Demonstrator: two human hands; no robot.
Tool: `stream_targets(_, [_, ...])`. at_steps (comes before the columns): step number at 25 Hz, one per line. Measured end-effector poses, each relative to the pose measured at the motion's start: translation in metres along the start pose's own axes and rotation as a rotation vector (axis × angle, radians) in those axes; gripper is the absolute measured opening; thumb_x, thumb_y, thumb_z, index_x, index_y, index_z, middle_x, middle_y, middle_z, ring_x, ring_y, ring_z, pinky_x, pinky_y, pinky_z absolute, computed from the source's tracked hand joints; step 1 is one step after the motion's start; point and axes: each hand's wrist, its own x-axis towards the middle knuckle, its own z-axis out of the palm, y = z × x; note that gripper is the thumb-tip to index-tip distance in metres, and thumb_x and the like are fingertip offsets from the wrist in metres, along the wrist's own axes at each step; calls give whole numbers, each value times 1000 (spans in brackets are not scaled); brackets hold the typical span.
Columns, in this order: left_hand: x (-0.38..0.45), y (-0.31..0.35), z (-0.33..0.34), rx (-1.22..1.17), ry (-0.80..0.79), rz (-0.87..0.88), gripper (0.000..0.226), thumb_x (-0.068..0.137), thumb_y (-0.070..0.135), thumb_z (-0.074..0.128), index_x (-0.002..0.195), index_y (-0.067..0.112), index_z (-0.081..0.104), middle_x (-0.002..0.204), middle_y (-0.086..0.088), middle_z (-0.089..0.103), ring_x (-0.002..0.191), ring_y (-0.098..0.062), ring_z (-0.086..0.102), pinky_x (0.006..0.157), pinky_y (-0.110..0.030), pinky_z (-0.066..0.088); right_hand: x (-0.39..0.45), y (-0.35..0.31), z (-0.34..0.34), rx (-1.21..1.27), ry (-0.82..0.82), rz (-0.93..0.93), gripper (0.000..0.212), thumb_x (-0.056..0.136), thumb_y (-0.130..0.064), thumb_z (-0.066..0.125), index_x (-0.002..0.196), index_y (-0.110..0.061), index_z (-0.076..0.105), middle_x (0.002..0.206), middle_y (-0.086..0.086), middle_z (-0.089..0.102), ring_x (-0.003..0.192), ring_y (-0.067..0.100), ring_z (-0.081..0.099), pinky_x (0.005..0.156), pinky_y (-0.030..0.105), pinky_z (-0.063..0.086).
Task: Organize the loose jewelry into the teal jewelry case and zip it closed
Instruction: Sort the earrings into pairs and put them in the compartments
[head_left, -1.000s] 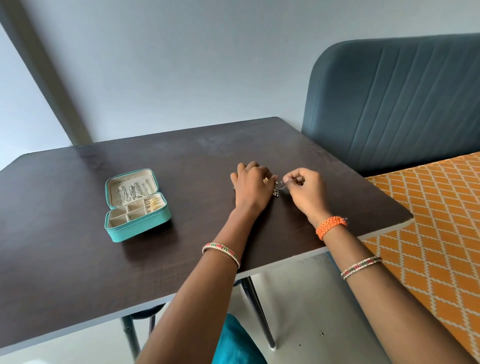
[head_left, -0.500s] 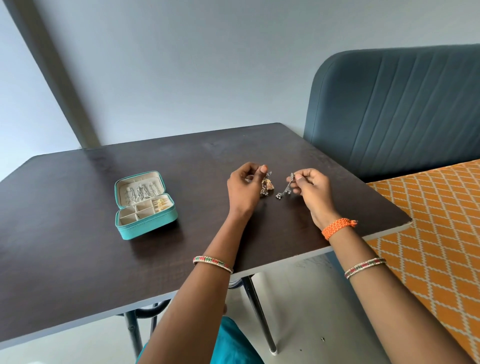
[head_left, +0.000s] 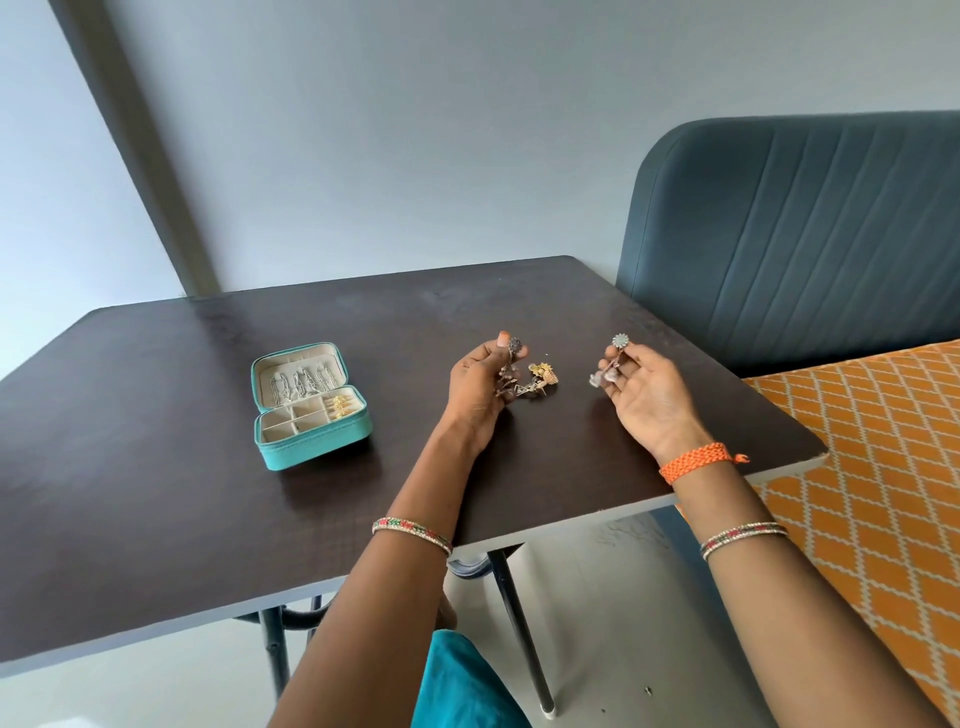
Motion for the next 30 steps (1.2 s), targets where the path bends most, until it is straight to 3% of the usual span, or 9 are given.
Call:
stream_targets(4, [-12,0,-7,-66,-55,-76,25,98,20,45,78,16,59,66,8,61,57,-5,50,56,-22,31,-14,6,12,6,-103,56,21,96,-12,42,81,-14,56,62,-3,61,65,11,52,75,26,46])
stream_targets(9, [-19,7,-18,-233,16,-96,18,97,22,47,86,18,60,69,11,67,55,-2,56,51,-18,34,-34,27,55,111,-249,139,21,95,0,42,82,-7,56,64,5,60,57,12,55,53,22,51])
stream_targets(13, [-28,17,-39,-291,94,-143,15,97,19,48,87,23,59,73,13,71,56,0,59,56,-20,42,-36,45,87,66,-281,188,25,94,6,40,85,-6,60,66,6,63,61,13,59,56,22,54])
stream_targets(17, [-30,31,-67,-304,195,-128,18,96,10,48,84,17,59,70,6,70,55,-2,60,56,-18,52,-32,64,111,-32,-260,302,14,93,-9,51,86,-1,62,74,8,61,65,13,56,58,24,53])
stream_targets(20, [-30,33,-78,-354,218,-140,21,97,10,47,80,14,59,76,3,59,64,-6,53,63,-19,51,-34,85,121,-175,-276,248,7,86,-4,62,79,-6,61,69,3,58,62,10,51,54,20,50])
stream_targets(23, [-30,32,-80,-347,174,-129,24,98,15,47,77,12,58,68,3,60,55,-6,52,53,-16,50,-36,101,120,-173,-279,181,14,88,1,58,77,-8,59,63,1,58,59,9,50,50,16,47])
stream_targets(30, [-24,23,-82,-302,183,-40,21,97,9,49,79,4,57,52,-1,60,45,-7,56,45,-18,47,-38,108,114,-354,-423,23,13,89,3,56,90,-9,62,79,1,67,65,8,57,59,17,46])
